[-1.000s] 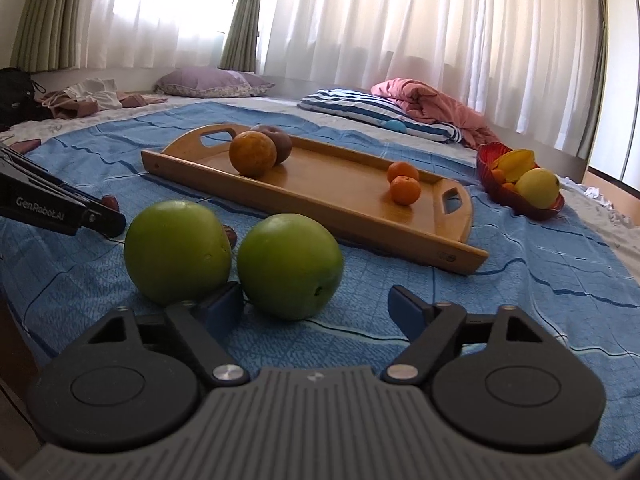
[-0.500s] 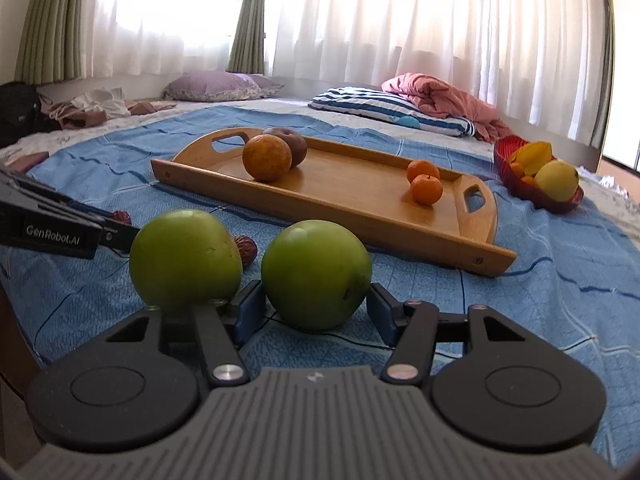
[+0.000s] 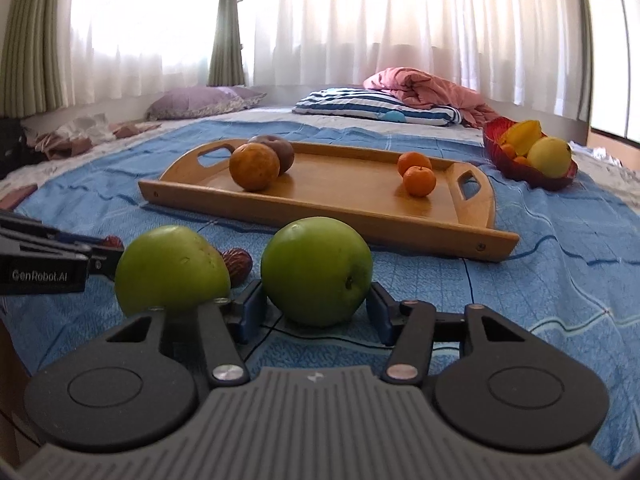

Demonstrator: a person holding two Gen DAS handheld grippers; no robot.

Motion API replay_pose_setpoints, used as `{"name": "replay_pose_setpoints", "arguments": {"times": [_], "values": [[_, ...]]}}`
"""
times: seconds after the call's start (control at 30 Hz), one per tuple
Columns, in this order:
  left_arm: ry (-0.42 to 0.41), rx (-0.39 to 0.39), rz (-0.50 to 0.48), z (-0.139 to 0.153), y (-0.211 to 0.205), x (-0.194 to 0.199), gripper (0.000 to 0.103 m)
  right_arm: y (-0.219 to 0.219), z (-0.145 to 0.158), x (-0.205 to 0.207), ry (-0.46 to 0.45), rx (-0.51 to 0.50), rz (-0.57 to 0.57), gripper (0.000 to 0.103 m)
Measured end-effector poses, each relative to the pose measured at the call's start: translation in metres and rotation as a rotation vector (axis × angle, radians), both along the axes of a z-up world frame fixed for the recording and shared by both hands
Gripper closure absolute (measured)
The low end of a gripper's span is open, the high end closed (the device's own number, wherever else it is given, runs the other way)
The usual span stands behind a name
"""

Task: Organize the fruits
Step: 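Hold the date in the left gripper while the right gripper closes on the green apple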

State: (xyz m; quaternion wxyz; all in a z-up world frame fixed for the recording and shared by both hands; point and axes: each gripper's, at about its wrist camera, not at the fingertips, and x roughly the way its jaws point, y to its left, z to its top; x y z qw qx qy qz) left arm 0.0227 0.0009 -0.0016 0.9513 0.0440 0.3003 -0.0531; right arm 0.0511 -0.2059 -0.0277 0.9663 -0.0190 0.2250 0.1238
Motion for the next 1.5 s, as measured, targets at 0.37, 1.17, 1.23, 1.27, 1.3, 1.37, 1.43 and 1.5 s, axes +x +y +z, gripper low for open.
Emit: {"name": "replay_pose_setpoints", "arguments": {"times": [0.37,1.17,1.23,1.27,1.3,1.37,1.43,1.5], "values": [[-0.021,-0.05,0.002,0.018,0.003,0.016,0.083,-0.011,0.012,0.002,0.004,0.041,-0.064,0.046],[0.0,-0.097,0.008,0.03,0.01,0.055,0.083,-0.008,0.023,0.035,0.064,0.021,-0.086,0.025],[0.002,-0.098,0.008,0.03,0.011,0.056,0.083,-0.011,0.021,0.04,0.099,0.054,-0.083,0.023],[0.004,-0.1,0.009,0.03,0.012,0.057,0.083,-0.012,0.02,0.042,0.119,0.066,-0.083,0.022],[0.008,-0.103,0.009,0.029,0.012,0.059,0.083,-0.013,0.018,0.045,0.138,0.076,-0.083,0.022],[0.014,-0.109,0.01,0.029,0.013,0.062,0.083,-0.015,0.015,0.049,0.175,0.099,-0.089,0.022],[0.021,-0.112,0.013,0.028,0.014,0.064,0.083,-0.015,0.014,0.052,0.201,0.1,-0.096,0.022],[0.025,-0.112,0.012,0.027,0.014,0.066,0.083,-0.012,0.017,0.052,0.208,0.085,-0.099,0.022]]}}
